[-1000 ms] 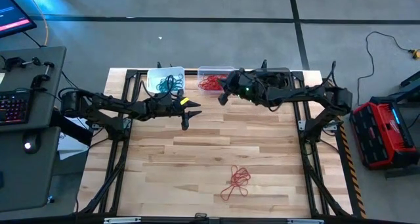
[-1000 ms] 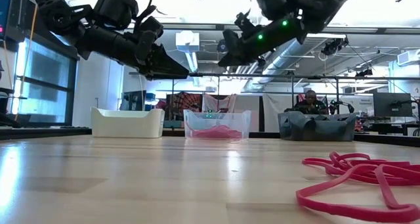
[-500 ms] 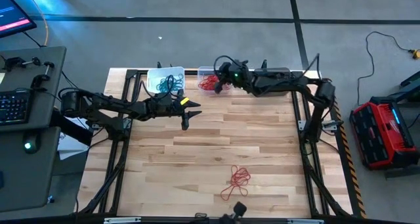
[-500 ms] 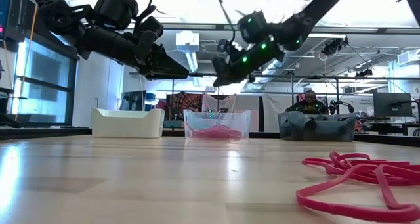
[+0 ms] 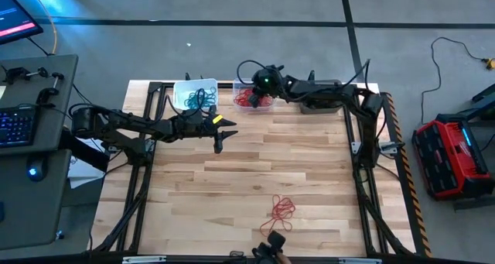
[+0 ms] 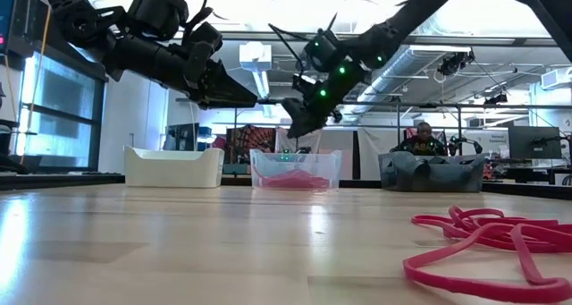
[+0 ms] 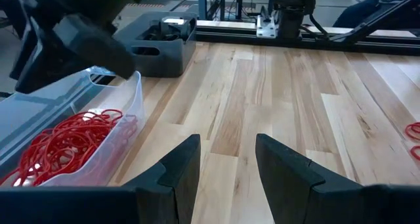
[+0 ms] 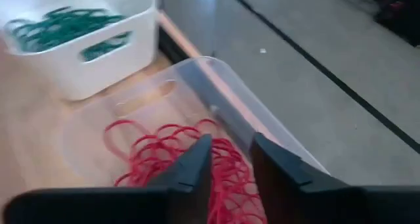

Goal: Sort rubber bands into baskets
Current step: Put the red rubber band into the transparent bin

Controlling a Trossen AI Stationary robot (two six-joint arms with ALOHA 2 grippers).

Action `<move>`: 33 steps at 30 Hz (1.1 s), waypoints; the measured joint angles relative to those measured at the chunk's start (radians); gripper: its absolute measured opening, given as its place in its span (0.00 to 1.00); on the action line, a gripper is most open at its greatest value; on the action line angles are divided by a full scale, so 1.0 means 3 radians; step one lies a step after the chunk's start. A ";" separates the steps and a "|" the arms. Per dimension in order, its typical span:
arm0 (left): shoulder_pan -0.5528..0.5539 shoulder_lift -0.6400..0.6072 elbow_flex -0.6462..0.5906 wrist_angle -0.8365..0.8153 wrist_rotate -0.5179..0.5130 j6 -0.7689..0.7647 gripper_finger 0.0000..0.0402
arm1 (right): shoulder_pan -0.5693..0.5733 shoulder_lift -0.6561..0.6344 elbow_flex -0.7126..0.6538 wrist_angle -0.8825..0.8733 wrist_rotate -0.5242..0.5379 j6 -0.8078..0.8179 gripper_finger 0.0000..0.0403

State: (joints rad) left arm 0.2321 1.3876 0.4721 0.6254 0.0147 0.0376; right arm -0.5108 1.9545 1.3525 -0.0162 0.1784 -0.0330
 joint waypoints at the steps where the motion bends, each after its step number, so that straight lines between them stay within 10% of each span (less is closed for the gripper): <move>1: 0.0000 0.0000 0.0000 0.0000 -0.0001 0.0000 0.35 | 0.0005 0.0000 0.0062 -0.0096 -0.0065 -0.0044 0.26; 5: -0.0001 0.0000 0.0000 0.0000 -0.0001 0.0007 0.35 | 0.0077 -0.0011 0.0189 -0.0345 -0.0236 -0.0202 0.28; 10: -0.0001 0.0000 -0.0001 0.0000 0.0000 0.0036 0.35 | 0.0242 -0.0163 -0.0134 -0.0265 -0.0274 -0.0263 0.04; 22: -0.0003 0.0000 -0.0001 -0.0003 0.0001 0.0062 0.35 | 0.1107 -0.1243 -0.1538 0.0269 -0.0101 0.0358 0.00; 33: -0.0016 0.0000 -0.0001 0.0003 0.0010 0.0053 0.35 | 0.2283 -0.1665 -0.1806 -0.0501 -0.0348 0.1295 0.01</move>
State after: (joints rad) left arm 0.2273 1.3876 0.4717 0.6262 0.0177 0.0534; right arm 0.1741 1.4549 0.8108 -0.1666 0.0741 0.3556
